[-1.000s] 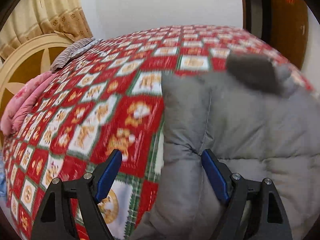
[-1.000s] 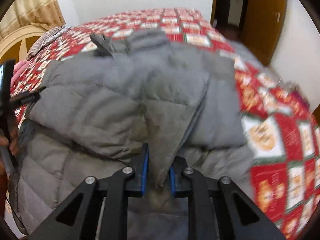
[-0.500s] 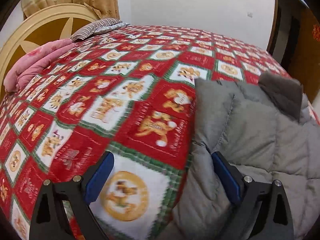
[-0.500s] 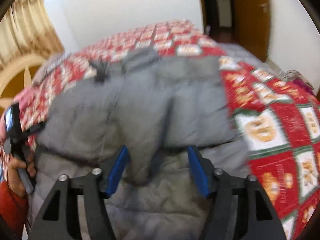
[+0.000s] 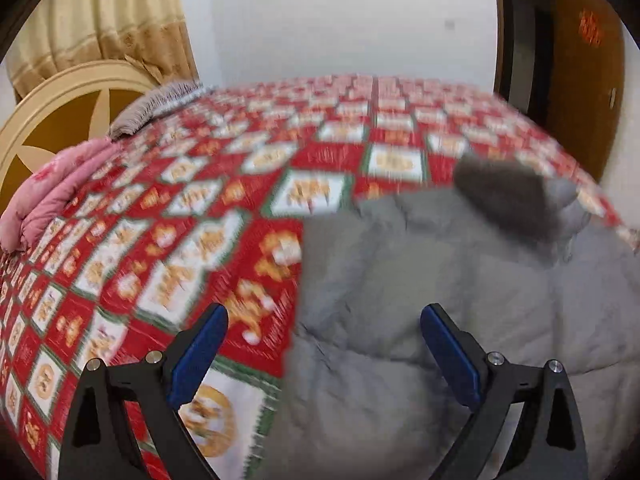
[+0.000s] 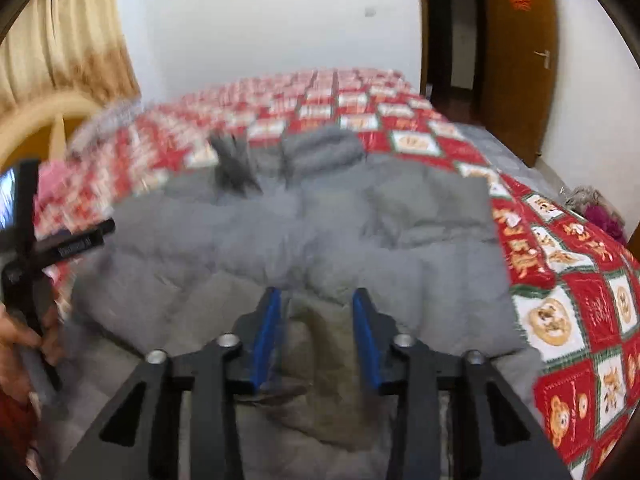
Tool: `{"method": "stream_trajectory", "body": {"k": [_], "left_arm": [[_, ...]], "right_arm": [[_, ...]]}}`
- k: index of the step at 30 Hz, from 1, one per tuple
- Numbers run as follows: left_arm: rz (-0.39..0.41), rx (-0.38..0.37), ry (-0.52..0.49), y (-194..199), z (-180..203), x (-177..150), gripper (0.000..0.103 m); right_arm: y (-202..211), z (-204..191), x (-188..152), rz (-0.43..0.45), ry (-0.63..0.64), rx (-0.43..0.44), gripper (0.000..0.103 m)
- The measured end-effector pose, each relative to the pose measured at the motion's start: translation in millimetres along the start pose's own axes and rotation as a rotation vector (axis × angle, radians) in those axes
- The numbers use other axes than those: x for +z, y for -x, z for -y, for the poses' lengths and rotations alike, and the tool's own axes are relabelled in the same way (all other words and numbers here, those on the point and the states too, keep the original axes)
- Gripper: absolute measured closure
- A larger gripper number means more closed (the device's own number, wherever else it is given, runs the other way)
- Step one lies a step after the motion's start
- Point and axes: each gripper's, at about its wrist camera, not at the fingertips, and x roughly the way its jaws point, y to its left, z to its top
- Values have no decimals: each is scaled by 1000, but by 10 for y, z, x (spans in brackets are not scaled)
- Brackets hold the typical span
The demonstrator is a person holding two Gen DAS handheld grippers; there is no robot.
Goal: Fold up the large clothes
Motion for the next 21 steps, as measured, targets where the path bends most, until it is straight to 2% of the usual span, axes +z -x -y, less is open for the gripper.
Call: {"method": "stream_trajectory", "body": {"k": [1,3,5,10,12,14,15,17,19,21], "left_arm": [[-18,0,-5,-72,19,-57,5],[-31,-33,5,-199,32,-198,5],[-53,-56,19,-238,24,-213,4],[-75,-60,4,-255,49,-203,2],[-96,-110,-25,-173,32,-154,2],[-95,-177,-14,-60,-19,-60,2],[-76,-213,1,25,-62,37,2],[-42,-238,17,128,-107,263,2],[-17,-253,29,164,-115,524,2],[-8,-273,32,106,-81,815,2]], "right_arm": [[-91,8,-36,-26,19,-31,76],[-253,91,-116,-67,33,-67,76],[-303,168,-178,-74,17,-60,77],[-352,172,-154,-97,14,-65,75],[-270,171,-100,-118,18,-57,71],[-166,204,-9,-103,-1,-9,65],[-59,244,113,-71,-19,23,57],[48,276,393,-22,-40,38,40],[34,330,720,2,-81,72,14],[-127,391,1097,-3,-149,121,8]]}}
